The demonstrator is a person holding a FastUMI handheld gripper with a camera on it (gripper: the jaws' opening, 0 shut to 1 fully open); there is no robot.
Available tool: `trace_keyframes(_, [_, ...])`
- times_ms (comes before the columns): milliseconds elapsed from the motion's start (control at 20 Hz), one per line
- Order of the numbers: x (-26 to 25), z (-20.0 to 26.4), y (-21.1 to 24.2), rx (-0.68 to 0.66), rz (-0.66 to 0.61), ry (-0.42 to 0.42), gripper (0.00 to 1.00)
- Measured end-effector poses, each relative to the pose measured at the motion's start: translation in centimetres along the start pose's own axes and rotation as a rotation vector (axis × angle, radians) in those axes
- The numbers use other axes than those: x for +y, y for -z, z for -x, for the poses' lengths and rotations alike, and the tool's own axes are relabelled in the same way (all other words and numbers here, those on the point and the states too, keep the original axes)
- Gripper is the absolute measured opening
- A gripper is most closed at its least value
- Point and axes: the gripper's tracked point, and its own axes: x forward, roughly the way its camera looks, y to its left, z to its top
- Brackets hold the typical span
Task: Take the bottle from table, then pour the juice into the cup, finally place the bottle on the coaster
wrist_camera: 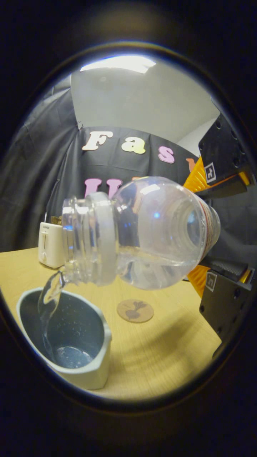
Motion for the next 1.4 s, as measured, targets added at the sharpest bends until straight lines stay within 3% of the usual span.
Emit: trace_keyframes(1400, [-1.5,-0.4,-1.3,-0.083,0.108,0.040,0.74])
